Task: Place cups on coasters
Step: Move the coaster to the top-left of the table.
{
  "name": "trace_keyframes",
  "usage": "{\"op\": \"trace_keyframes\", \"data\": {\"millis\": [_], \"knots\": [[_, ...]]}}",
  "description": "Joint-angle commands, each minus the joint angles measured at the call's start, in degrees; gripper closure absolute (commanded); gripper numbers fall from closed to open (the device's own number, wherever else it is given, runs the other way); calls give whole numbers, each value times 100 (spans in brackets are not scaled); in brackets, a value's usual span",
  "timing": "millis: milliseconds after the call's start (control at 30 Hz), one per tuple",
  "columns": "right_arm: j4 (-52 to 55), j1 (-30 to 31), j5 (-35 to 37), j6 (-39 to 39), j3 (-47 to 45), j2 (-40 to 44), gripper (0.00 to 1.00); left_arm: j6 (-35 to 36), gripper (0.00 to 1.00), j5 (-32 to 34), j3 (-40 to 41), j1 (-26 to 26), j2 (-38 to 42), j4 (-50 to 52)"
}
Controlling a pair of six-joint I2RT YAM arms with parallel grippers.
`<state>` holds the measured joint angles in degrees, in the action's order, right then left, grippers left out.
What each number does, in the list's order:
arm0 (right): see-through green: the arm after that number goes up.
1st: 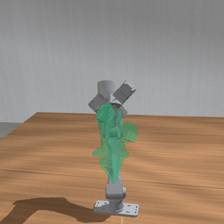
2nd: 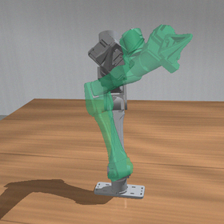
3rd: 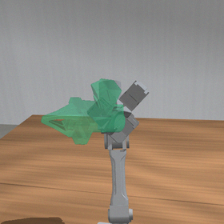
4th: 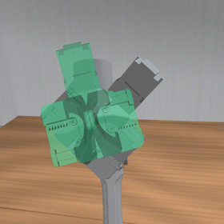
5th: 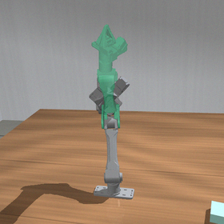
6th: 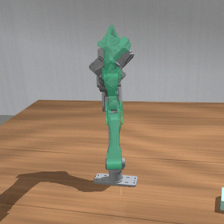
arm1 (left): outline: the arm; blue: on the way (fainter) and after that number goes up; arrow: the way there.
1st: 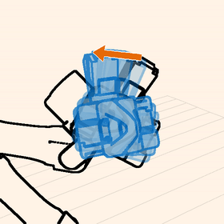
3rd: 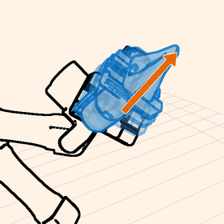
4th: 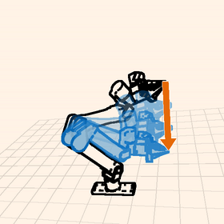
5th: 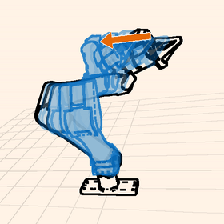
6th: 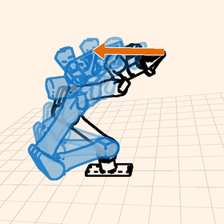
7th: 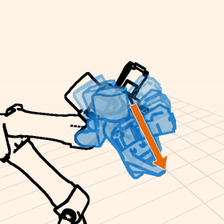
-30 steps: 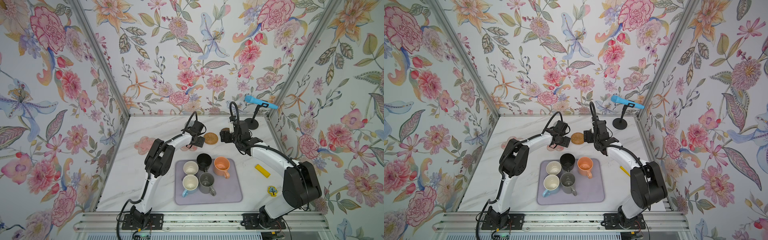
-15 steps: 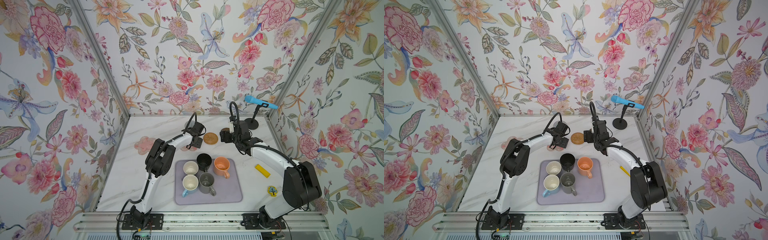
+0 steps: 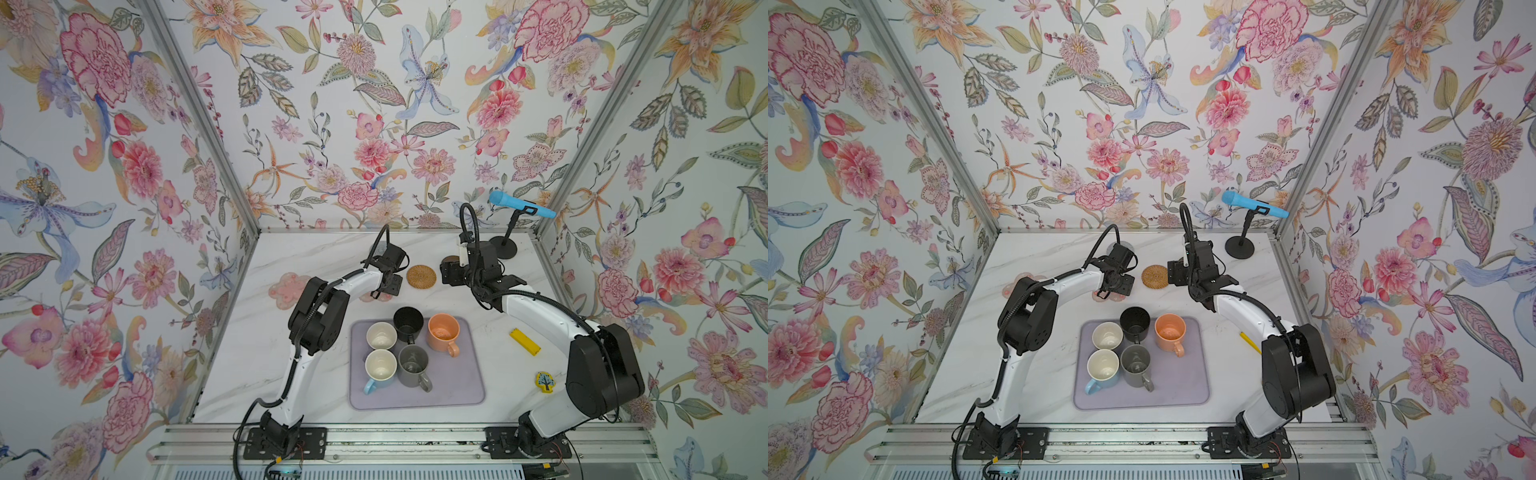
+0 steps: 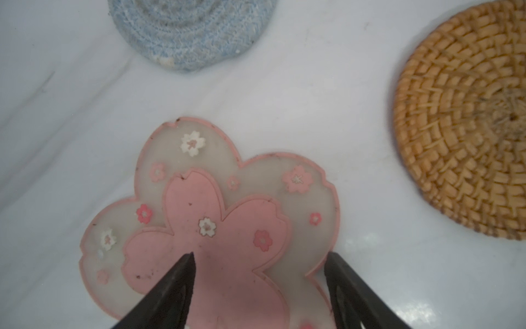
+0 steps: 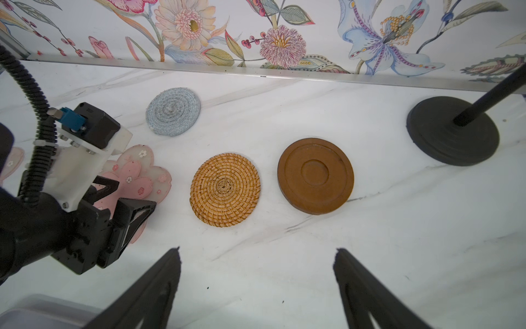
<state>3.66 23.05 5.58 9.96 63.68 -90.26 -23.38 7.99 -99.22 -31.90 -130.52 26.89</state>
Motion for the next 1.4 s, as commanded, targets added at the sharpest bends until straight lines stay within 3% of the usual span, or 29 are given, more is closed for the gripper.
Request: {"op": "trace_keyframes", "data": {"millis": [0, 667, 900, 1367], "knots": [[83, -22, 74, 93, -100, 212, 14, -16, 25, 217, 350, 208, 77, 386], [-14, 3, 145, 402, -387, 267, 14, 88, 25, 50, 1661, 985, 776, 31], [-15, -1, 156, 406, -404, 274, 14, -6, 25, 181, 1933, 1029, 906, 59], [-30, 5, 163, 395, -521, 406, 14, -115, 25, -231, 2348, 1171, 1355, -53]]}}
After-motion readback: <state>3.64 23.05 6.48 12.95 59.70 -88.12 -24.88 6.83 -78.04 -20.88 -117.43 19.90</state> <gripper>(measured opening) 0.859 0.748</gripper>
